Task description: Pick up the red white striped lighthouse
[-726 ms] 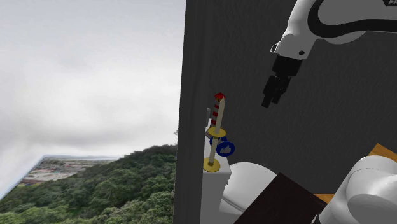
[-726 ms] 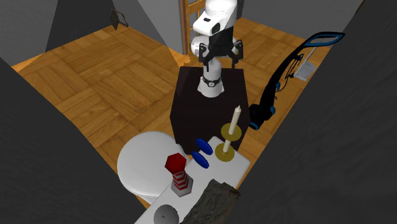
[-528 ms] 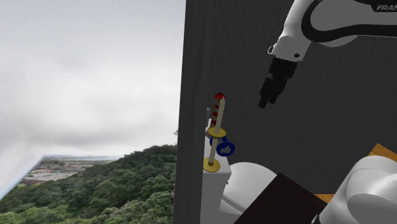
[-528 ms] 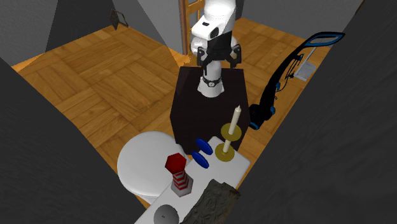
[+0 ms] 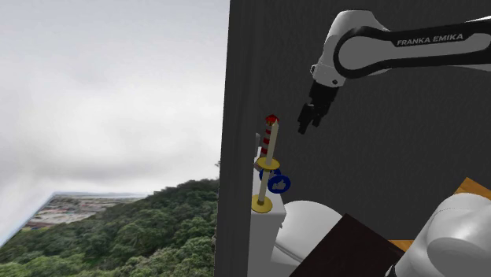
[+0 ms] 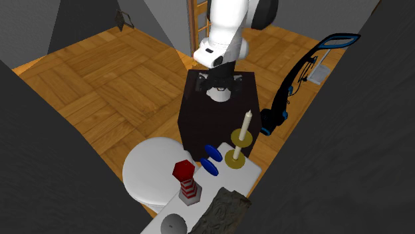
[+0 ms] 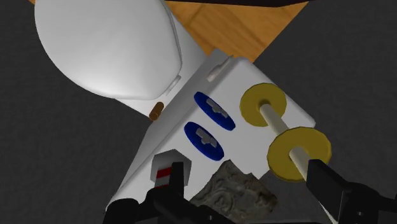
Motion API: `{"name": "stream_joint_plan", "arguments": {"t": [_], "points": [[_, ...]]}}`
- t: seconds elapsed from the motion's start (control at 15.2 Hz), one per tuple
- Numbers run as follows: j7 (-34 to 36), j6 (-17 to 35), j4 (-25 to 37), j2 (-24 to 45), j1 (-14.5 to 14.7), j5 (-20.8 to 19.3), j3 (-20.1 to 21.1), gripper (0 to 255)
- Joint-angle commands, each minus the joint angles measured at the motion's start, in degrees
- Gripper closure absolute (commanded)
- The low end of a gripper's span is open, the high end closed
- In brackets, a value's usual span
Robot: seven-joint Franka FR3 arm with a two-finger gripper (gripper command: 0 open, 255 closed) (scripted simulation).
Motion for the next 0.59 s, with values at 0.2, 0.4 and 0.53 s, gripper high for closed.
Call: {"name": "stream_joint_plan", "arguments": {"t": [0.2,0.4,0.53], "points": [[1.31,9.05,3.60,9.33,-1.80,-4.84,0.89,0],[2.61,13.47,6.33,14.60,-2.92,-8.17,1.32,0],[3.68,16.05,8.54,18.18,-3.66,-10.59,1.57,0]]}}
